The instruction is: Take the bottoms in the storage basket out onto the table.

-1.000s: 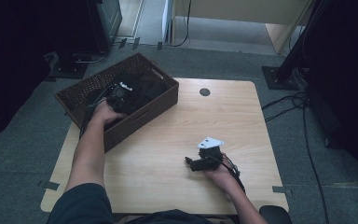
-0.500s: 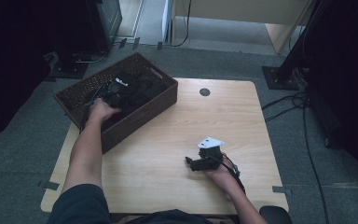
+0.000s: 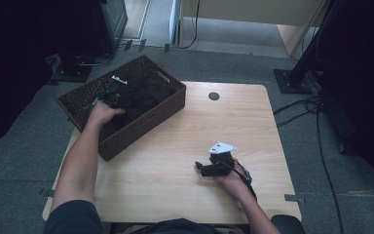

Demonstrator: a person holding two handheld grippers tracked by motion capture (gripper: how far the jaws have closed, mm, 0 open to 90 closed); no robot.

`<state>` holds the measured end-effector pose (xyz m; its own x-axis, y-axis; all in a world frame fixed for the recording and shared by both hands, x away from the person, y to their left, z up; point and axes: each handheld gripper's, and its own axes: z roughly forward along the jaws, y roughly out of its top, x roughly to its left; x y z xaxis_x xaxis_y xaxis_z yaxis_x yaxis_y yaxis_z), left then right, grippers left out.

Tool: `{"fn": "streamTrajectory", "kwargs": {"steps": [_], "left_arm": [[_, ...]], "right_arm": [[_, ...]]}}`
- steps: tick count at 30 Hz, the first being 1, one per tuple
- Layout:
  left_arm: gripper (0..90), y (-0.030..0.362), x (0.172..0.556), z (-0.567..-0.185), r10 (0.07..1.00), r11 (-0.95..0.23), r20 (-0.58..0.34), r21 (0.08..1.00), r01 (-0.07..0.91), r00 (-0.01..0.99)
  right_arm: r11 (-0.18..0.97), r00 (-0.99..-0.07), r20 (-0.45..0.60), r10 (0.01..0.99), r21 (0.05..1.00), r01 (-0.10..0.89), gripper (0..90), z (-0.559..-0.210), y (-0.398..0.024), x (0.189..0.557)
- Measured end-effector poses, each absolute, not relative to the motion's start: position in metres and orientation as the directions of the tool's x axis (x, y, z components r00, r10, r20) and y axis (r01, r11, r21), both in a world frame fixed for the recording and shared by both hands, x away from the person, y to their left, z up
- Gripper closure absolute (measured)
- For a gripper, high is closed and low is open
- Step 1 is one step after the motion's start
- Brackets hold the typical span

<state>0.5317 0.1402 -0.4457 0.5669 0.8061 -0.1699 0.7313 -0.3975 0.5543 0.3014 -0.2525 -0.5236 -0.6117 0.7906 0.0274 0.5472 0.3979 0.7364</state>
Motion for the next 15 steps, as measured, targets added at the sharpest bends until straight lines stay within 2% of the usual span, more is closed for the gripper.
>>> {"fn": "streamTrajectory", "kwargs": {"steps": [9, 15], "left_arm": [[67.3, 0.145, 0.534, -0.413, 0.774, -0.416, -0.231, 0.518, 0.748, 0.59], [67.3, 0.146, 0.531, -0.394, 0.771, -0.429, -0.211, 0.524, 0.736, 0.6]], "right_arm": [[0.373, -0.604, 0.052, 0.795, 0.743, 0.556, 15.6, -0.523, -0.261, 0.305], [0.395, -0.607, 0.037, 0.794, 0.728, 0.561, 15.0, -0.522, -0.262, 0.307]]}}
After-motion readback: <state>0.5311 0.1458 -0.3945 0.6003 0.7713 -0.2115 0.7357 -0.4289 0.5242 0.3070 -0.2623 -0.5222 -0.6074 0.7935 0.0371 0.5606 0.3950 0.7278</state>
